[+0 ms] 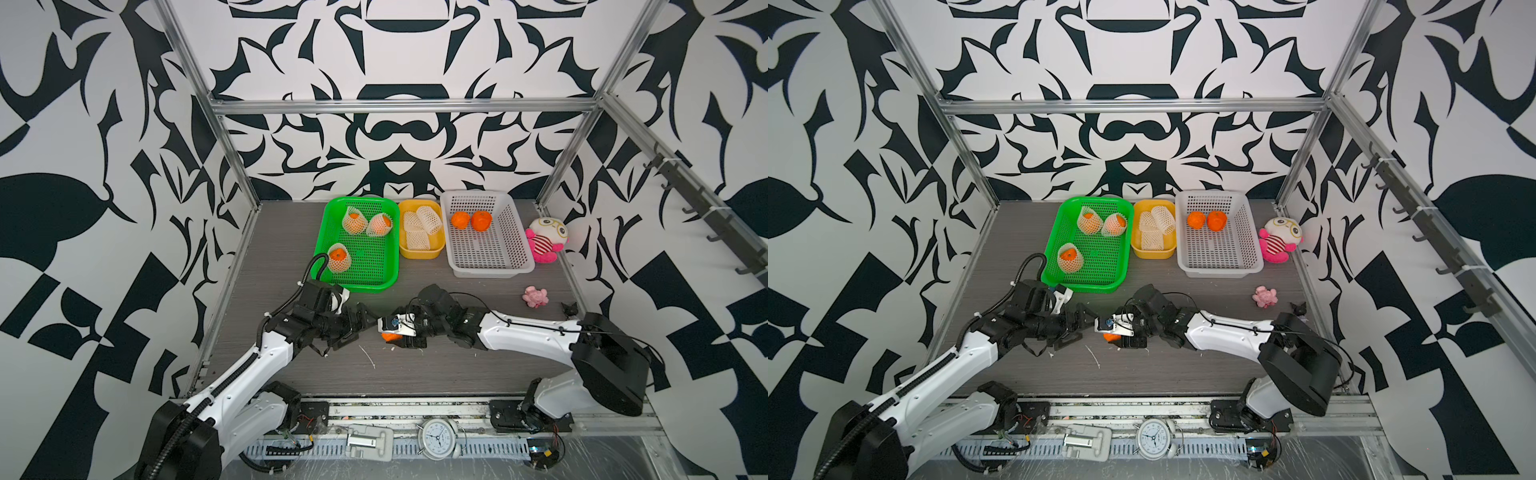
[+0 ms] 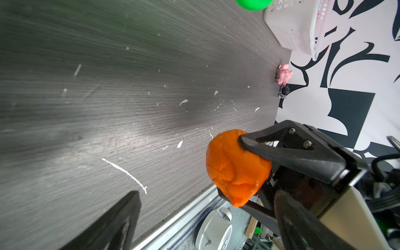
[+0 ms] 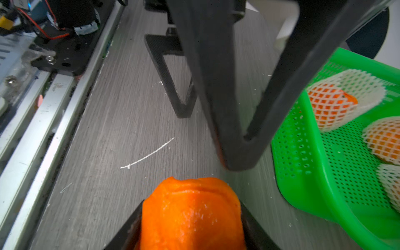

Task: Remove foam nets from oranges
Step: Pick up the orange from the center of the board, then place the orange in the basket.

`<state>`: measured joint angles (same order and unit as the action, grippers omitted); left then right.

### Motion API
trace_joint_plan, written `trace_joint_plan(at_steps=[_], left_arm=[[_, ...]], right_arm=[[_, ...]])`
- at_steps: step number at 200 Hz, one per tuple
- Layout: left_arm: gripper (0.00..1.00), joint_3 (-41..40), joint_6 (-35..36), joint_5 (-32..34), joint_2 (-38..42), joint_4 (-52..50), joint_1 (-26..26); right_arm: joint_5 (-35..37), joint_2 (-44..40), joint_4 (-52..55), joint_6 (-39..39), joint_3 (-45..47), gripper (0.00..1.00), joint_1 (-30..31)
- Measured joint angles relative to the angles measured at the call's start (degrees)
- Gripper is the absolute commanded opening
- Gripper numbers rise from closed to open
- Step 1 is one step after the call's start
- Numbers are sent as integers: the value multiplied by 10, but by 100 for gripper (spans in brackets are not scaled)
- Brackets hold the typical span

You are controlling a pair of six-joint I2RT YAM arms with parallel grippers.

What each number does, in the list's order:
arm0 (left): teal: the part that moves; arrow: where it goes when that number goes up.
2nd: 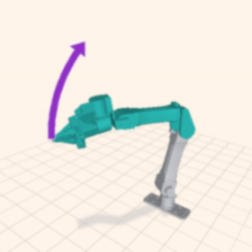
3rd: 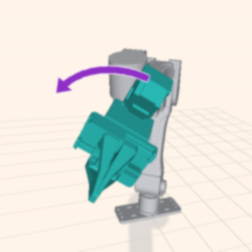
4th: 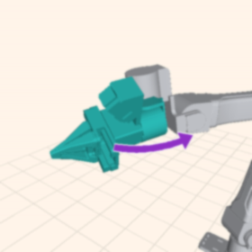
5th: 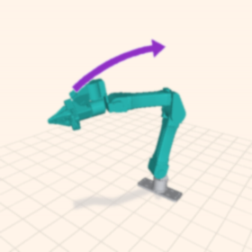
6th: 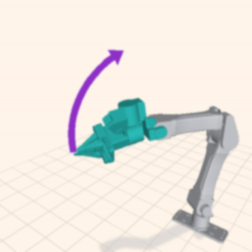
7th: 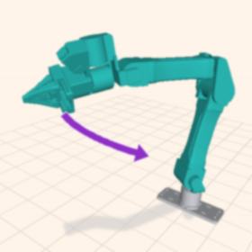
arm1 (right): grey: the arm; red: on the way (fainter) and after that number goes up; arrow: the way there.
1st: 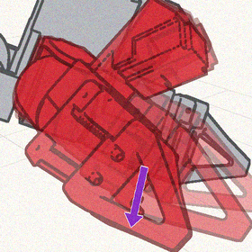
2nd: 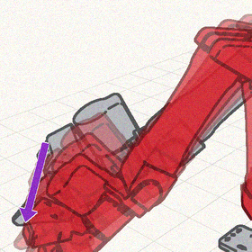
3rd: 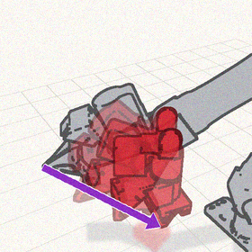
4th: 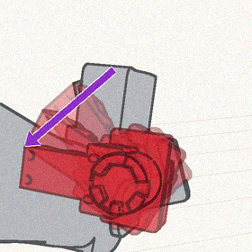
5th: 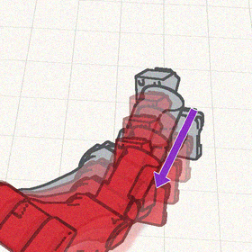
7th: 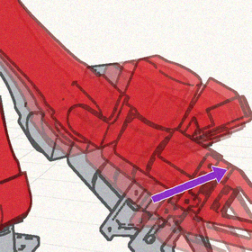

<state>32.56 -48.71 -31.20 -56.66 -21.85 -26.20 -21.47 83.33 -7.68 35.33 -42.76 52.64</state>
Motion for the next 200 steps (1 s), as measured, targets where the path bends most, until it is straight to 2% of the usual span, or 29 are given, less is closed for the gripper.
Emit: trace_joint_plan(at_steps=[62, 89, 102, 164, 200], left_arm=[[99, 133, 56, 14, -51, -43, 0], [100, 166, 68, 14, -76, -51, 0], [99, 182, 72, 14, -89, -54, 0], [100, 238, 87, 12, -147, -54, 0], [99, 266, 94, 9, -184, -54, 0]], right_arm=[[33, -44, 33, -18, -32, 43, -71], [49, -54, 42, -47, -54, 30, -114], [59, -55, 42, -71, -68, 23, -140], [121, -47, 34, -204, -113, 16, -271], [149, 7, 33, -290, -163, 11, -338]])
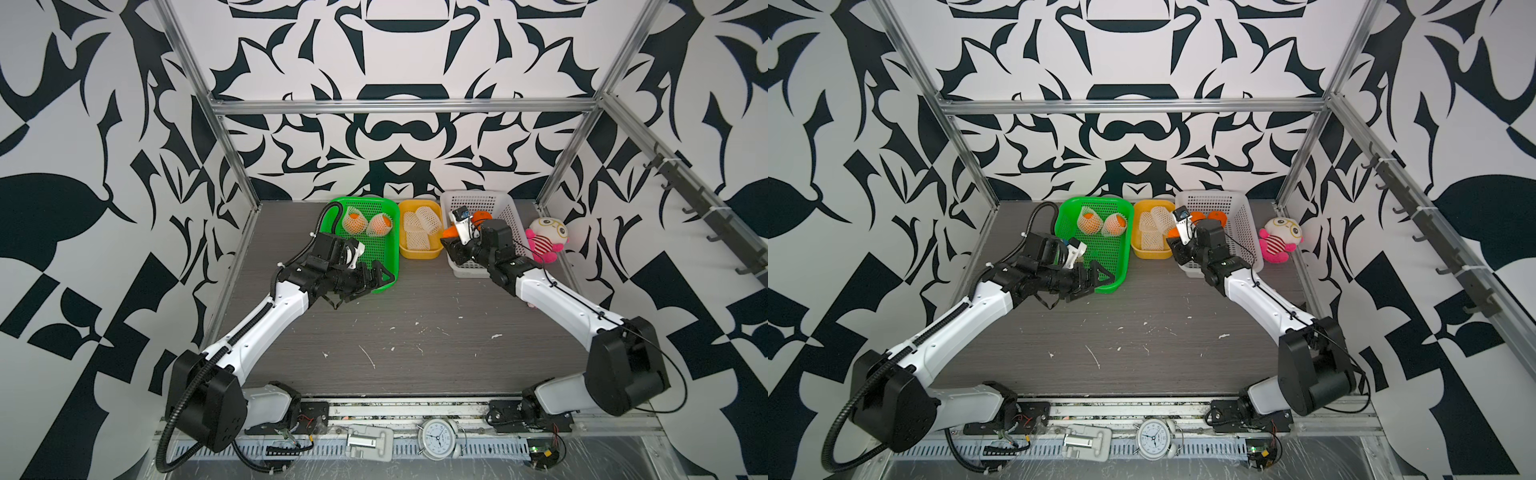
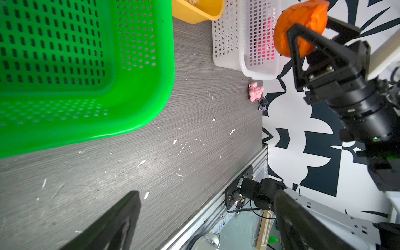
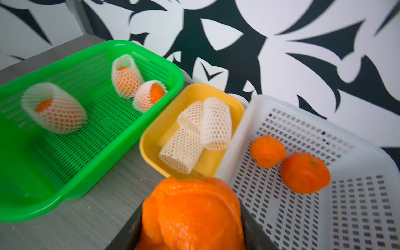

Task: Remove foam nets from oranges
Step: Place the orange in the basket.

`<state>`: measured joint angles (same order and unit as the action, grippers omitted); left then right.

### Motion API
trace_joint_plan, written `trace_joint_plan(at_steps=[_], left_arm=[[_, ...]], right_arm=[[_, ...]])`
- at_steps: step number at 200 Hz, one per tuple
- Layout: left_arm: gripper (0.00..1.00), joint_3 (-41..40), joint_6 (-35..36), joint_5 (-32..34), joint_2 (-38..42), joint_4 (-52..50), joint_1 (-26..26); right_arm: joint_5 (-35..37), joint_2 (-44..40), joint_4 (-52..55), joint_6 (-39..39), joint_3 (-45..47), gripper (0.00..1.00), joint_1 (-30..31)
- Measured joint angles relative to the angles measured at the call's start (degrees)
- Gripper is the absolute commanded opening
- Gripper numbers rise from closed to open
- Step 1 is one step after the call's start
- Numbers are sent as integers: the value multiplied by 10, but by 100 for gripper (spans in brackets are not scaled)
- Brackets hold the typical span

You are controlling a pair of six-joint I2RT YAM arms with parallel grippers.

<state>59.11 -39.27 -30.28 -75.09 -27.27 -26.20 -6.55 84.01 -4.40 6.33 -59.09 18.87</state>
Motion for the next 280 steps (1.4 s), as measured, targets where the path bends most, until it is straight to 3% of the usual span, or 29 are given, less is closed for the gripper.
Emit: trace_joint_plan(at_steps=[88, 215, 280], left_arm=[[99, 30, 16, -12, -64, 10, 9], [99, 30, 23, -43, -80, 17, 43], [100, 30, 23, -51, -80, 17, 45]], right_arm=[[1, 147, 8, -107, -85, 7, -73], [18, 304, 22, -108, -205, 6, -101], [25, 363, 35, -106, -244, 12, -103]])
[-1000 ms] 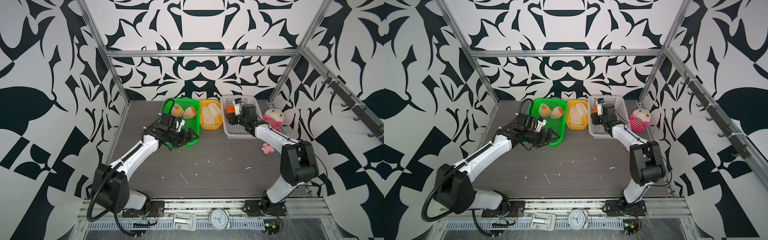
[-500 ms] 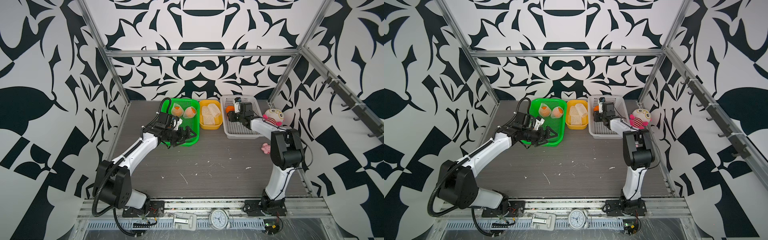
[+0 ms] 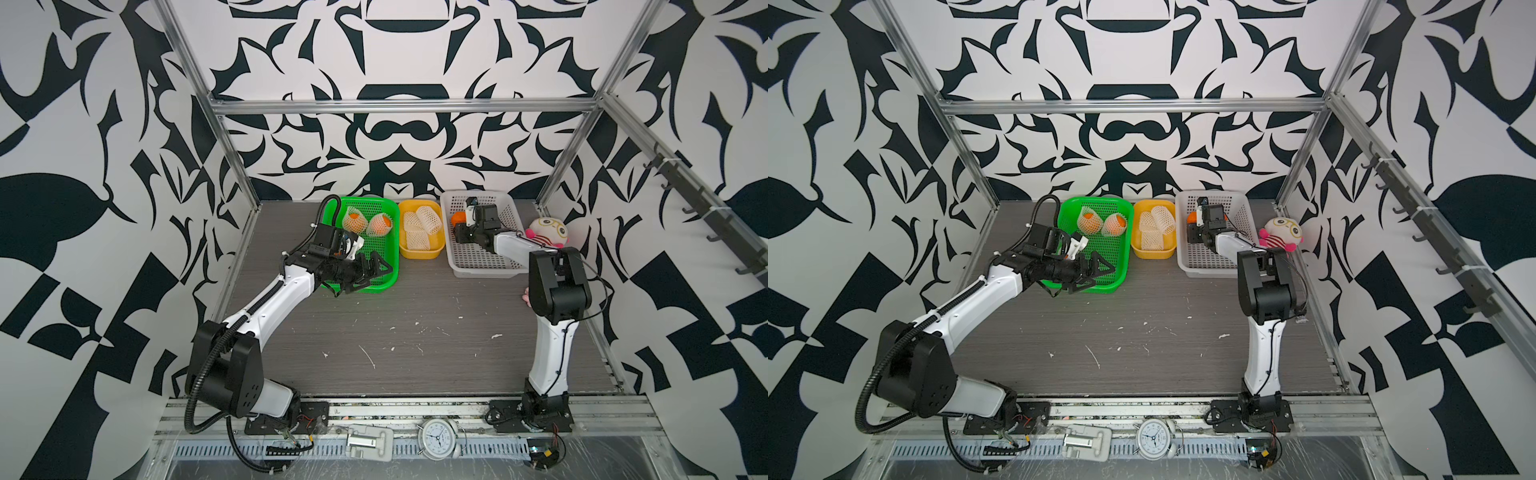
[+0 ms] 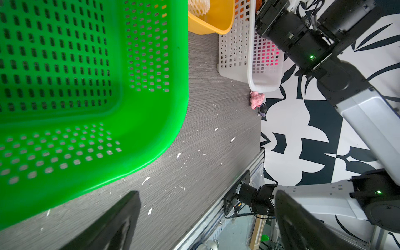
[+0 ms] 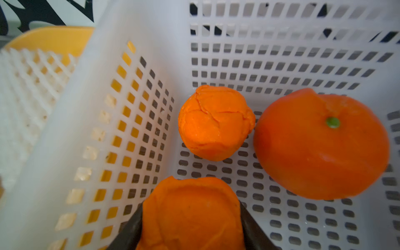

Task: Remove foam nets from oranges
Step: Place the orange in the basket.

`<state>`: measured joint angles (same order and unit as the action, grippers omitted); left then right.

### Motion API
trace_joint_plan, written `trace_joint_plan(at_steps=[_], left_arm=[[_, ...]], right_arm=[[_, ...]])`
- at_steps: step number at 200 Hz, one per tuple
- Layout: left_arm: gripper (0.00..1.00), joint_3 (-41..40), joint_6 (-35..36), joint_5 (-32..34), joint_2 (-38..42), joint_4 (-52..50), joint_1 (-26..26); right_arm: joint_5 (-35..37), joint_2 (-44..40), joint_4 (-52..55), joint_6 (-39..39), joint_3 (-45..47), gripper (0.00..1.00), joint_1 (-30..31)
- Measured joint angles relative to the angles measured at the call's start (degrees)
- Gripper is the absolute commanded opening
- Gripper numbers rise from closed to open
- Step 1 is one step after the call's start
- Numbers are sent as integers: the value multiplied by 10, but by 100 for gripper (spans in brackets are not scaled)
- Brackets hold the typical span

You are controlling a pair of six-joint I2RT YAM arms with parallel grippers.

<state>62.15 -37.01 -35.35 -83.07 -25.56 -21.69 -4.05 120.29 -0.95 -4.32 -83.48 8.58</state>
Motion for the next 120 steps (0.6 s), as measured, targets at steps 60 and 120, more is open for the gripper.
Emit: trace_joint_plan(at_steps=[60, 120], left_arm=[[99, 0, 0, -1, 0, 0, 2], [99, 0, 0, -2, 0, 0, 2]], right_arm=[[-1, 29, 16, 0, -31, 26, -2], [-2, 29, 29, 0, -38, 45, -2]])
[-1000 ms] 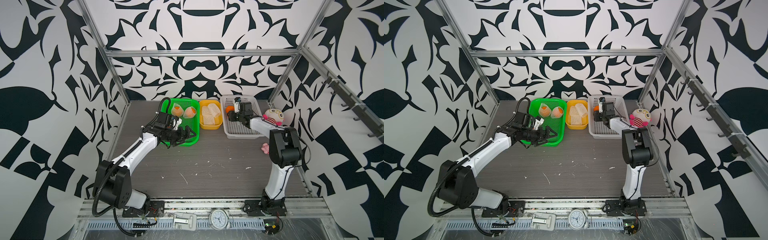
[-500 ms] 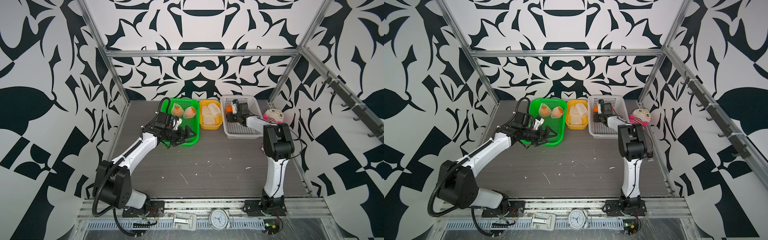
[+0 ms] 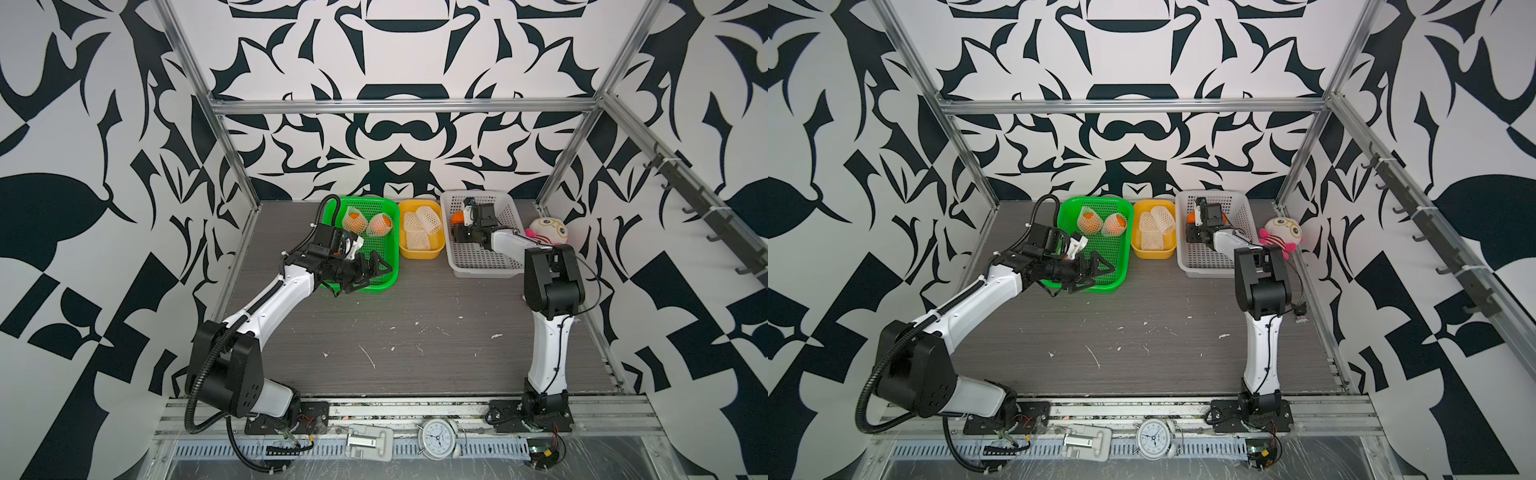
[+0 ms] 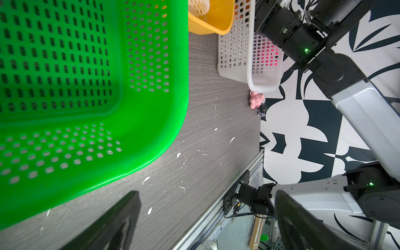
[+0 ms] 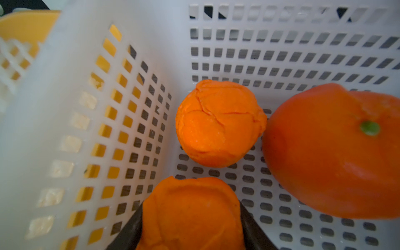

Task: Remove foam nets from oranges
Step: Place the orange in the basket.

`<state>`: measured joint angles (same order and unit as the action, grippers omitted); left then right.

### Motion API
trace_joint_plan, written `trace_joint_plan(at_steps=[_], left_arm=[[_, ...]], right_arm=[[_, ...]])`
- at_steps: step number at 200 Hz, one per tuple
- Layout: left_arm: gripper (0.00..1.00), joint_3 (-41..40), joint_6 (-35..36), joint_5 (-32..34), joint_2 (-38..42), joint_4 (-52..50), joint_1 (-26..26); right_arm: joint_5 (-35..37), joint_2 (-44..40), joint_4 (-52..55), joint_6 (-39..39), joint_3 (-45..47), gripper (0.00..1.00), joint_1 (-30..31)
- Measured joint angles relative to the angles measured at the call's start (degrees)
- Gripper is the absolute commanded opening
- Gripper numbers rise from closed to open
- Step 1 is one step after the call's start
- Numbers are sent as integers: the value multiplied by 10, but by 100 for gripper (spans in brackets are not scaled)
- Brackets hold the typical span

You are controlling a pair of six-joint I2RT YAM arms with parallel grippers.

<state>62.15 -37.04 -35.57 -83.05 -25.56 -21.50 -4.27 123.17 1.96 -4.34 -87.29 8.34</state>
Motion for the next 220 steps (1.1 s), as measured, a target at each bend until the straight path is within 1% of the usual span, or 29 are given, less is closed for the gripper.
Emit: trace_joint_plan(at_steps=[38, 76, 85, 183, 186, 192, 195, 220], left_arm=[[99, 0, 0, -1, 0, 0, 0], [99, 0, 0, -1, 2, 0, 0], [99, 0, 0, -1, 3, 0, 0], [99, 0, 0, 0, 20, 0, 4], [99, -1, 0, 0, 21, 0, 4], [99, -1, 0, 0, 22, 0, 5], [99, -2, 0, 0, 23, 1, 5], [99, -7, 0, 0, 24, 4, 6]], right_arm=[[0, 0, 9, 0, -1, 53, 0], [0, 0, 12, 0, -1, 63, 0], [0, 0, 13, -2, -1, 67, 0], [1, -5, 28, -2, -7, 77, 0], [1, -7, 29, -3, -7, 79, 0], [0, -10, 32, -4, -7, 93, 0], [0, -12, 34, -2, -7, 97, 0], [3, -35, 37, -4, -7, 99, 0]])
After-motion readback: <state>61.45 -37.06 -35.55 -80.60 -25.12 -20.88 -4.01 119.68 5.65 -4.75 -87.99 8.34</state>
